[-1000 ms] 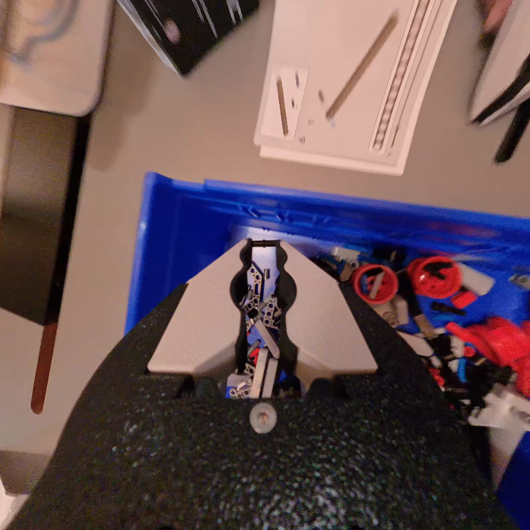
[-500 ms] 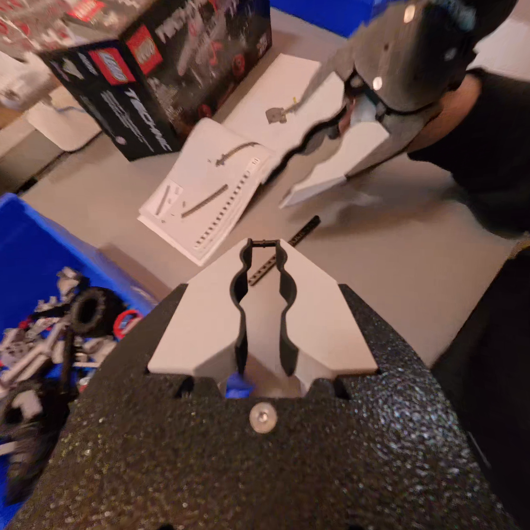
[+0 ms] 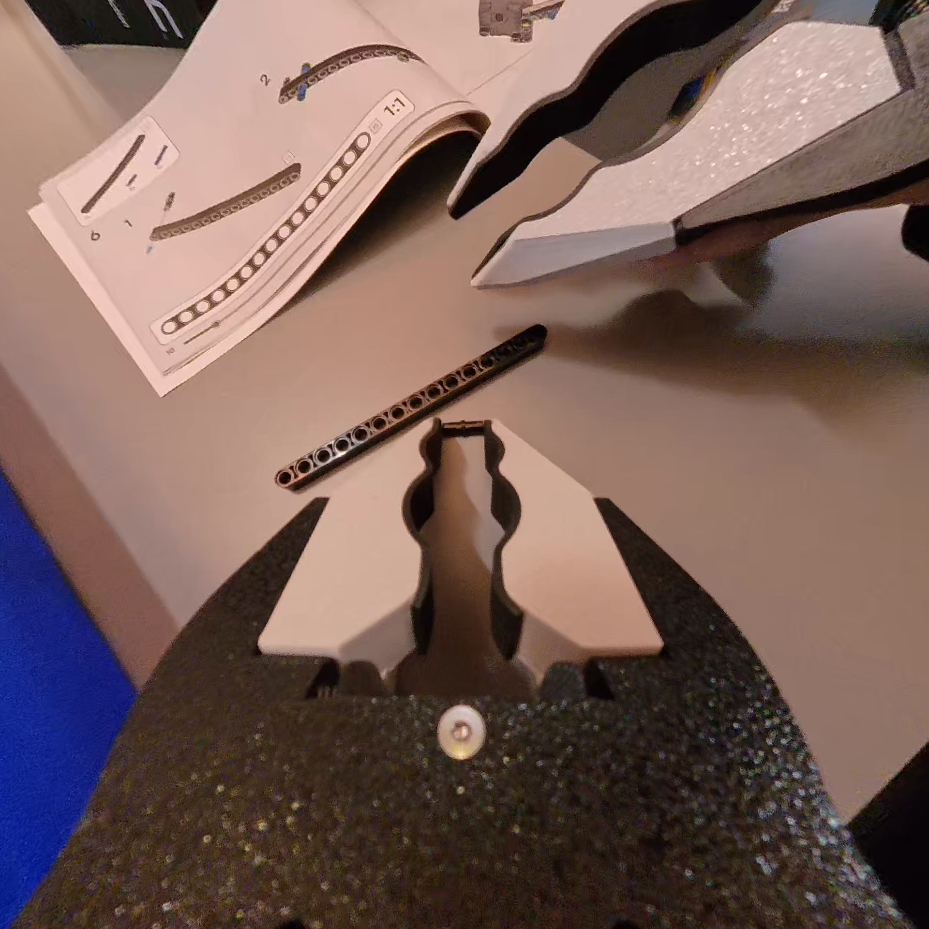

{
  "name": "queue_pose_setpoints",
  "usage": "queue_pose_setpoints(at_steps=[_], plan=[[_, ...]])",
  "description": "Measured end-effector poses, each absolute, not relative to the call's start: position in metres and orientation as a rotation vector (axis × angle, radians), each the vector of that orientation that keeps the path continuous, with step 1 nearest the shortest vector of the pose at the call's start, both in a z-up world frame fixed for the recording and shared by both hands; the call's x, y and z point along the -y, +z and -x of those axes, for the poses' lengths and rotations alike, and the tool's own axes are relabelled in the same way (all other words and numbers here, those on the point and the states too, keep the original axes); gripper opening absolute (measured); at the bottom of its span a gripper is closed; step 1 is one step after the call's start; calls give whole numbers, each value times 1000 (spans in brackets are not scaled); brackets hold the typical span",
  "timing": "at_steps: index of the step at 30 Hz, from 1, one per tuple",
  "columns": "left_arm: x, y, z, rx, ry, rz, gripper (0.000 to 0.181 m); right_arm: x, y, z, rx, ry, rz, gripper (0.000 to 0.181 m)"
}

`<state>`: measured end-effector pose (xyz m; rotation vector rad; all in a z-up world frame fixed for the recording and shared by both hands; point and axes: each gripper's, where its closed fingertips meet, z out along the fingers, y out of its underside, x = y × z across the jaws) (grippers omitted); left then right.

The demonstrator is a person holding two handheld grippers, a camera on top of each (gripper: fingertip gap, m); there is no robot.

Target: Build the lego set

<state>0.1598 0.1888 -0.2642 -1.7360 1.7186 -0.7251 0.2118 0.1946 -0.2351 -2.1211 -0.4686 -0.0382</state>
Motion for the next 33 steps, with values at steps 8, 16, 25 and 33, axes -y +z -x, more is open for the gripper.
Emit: queue_pose_setpoints(at_steps=[8, 16, 25, 33], plan=[[-190, -237, -150, -1664, -750, 1682, 24, -197, -241, -214, 445, -28, 2117, 18], [-214, -146, -122, -1475, -878, 1535, 20, -197, -247, -215, 476, -56, 2117, 17], [-315, -117, -68, -1442, -594, 1524, 17, -201, -251, -209, 519, -97, 2125, 16], [-382, -113, -37, -1369, -578, 1603, 17, -204, -259, -215, 490, -128, 2185, 14]])
